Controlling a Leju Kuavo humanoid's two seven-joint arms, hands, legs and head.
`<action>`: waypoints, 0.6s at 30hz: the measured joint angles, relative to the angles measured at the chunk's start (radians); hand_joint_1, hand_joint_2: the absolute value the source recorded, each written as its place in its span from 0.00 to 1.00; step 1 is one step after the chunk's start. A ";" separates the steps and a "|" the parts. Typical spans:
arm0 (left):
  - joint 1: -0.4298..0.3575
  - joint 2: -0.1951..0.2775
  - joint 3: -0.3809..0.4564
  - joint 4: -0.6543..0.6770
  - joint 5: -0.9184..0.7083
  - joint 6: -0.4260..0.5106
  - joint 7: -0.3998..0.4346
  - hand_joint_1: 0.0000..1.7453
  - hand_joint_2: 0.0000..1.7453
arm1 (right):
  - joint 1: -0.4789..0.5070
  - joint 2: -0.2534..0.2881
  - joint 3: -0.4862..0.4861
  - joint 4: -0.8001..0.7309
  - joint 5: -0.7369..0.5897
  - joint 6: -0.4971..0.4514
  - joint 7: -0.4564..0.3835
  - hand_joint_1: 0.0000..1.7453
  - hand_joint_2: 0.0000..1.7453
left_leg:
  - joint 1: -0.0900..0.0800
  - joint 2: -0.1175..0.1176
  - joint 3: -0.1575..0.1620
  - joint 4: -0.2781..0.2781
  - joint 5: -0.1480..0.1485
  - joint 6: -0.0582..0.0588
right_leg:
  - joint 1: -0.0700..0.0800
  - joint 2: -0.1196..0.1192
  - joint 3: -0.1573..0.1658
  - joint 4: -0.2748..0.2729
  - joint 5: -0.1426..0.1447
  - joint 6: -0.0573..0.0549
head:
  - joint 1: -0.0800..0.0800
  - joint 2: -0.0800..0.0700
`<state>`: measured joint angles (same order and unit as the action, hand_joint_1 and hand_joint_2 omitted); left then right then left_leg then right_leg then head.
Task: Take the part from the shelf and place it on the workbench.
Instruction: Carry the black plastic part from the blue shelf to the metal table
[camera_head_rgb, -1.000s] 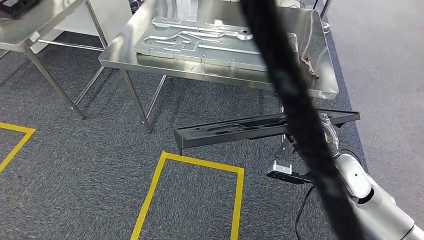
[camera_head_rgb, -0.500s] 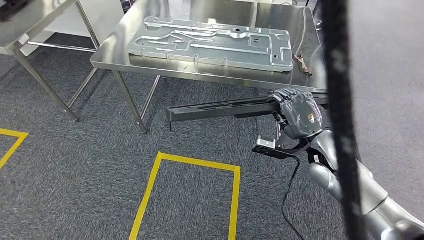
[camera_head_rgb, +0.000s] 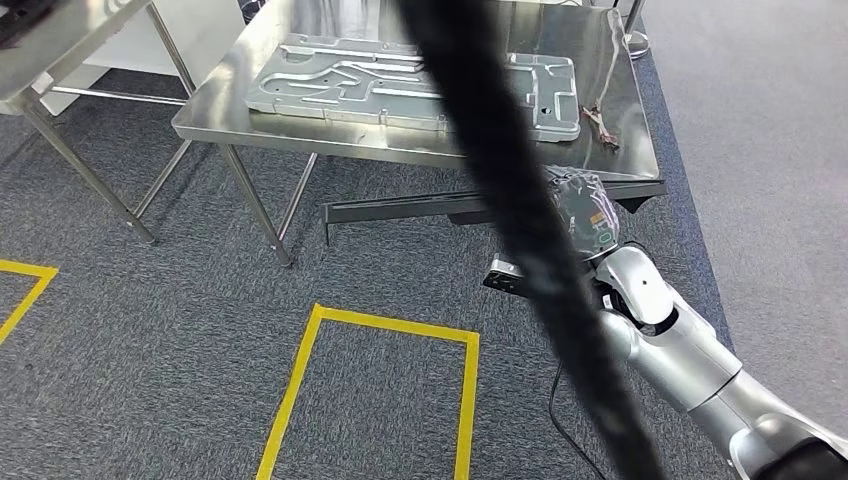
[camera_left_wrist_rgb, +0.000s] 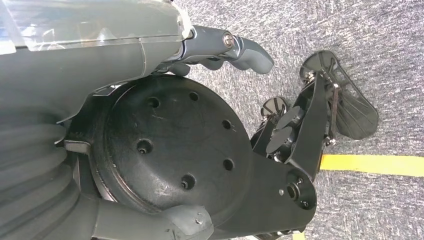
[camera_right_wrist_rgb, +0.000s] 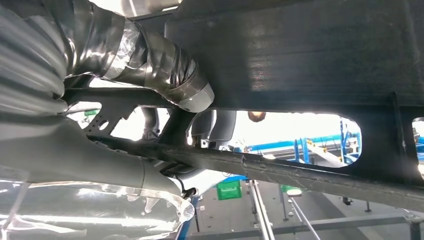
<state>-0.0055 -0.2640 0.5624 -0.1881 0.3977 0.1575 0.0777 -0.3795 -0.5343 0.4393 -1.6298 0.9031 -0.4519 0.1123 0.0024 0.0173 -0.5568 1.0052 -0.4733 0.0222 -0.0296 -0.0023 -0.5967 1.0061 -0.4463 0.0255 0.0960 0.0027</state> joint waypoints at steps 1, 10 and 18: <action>0.000 0.000 0.000 0.000 0.000 0.000 0.000 0.00 1.00 | 0.000 0.000 0.000 0.000 0.000 -0.001 0.001 1.00 1.00 | 0.000 0.001 0.005 -0.009 0.003 0.006 | 0.001 0.000 0.004 -0.007 0.003 0.004 | 0.000 0.000; 0.006 -0.001 -0.002 0.000 0.000 0.000 -0.001 0.00 1.00 | 0.016 -0.001 0.001 0.008 0.000 -0.014 0.004 1.00 1.00 | 0.029 0.010 0.047 -0.054 0.018 -0.003 | -0.027 0.000 -0.104 0.181 -0.040 0.056 | 0.001 0.000; 0.004 0.007 -0.003 0.000 0.001 -0.001 -0.004 0.00 1.00 | 0.031 0.000 0.005 0.010 0.002 -0.019 0.007 1.00 1.00 | 0.035 0.005 0.025 0.026 -0.048 -0.057 | -0.031 0.007 -0.047 0.052 -0.005 0.004 | -0.001 0.000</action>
<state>-0.0018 -0.2571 0.5596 -0.1881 0.3988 0.1568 0.0736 -0.3486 -0.5344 0.4444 -1.6201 0.9053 -0.4706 0.1194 0.0374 0.0221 -0.5317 1.0307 -0.5217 -0.0346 -0.0603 0.0050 -0.6436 1.0585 -0.4517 0.0297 0.0948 0.0027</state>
